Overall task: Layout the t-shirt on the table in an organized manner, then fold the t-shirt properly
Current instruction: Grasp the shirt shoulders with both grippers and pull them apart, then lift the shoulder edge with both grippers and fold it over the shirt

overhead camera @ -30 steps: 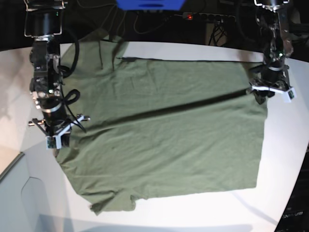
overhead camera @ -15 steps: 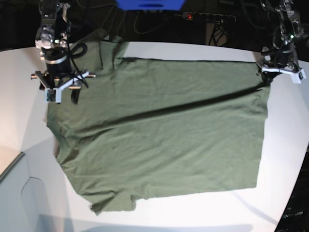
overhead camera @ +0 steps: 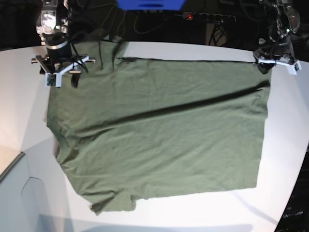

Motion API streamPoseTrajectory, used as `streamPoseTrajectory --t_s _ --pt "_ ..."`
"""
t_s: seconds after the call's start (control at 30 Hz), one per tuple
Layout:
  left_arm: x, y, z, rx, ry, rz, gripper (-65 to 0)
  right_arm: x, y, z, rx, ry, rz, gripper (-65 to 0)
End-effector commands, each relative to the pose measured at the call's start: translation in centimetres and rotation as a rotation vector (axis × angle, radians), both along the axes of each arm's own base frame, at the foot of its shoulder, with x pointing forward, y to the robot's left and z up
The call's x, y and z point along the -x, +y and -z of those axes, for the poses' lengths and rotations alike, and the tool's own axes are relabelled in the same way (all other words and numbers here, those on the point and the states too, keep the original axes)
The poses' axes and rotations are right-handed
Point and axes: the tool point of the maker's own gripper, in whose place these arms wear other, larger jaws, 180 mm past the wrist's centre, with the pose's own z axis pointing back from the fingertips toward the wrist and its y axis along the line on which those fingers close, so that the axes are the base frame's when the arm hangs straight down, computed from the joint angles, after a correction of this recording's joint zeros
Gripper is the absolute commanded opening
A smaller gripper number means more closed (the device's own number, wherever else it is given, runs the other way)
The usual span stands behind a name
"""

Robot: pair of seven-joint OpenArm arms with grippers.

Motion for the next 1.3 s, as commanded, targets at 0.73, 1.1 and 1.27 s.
streamPoseTrajectory --t_s 0.73,1.1,1.27 --pt "-1.3 -4.8 0.7 -0.018 0.026 0.367 -65.0 4.0 -3.6 0.7 0.033 0.051 0.111 -25.0" --pt "-1.4 -4.8 0.4 -0.019 0.019 0.374 -65.0 6.1 -2.6 6.4 -0.039 0.185 0.152 -25.0" --pt "-1.6 -4.4 -0.3 -0.034 0.002 0.368 -65.0 6.1 -2.5 7.9 -0.056 0.218 0.161 -25.2"
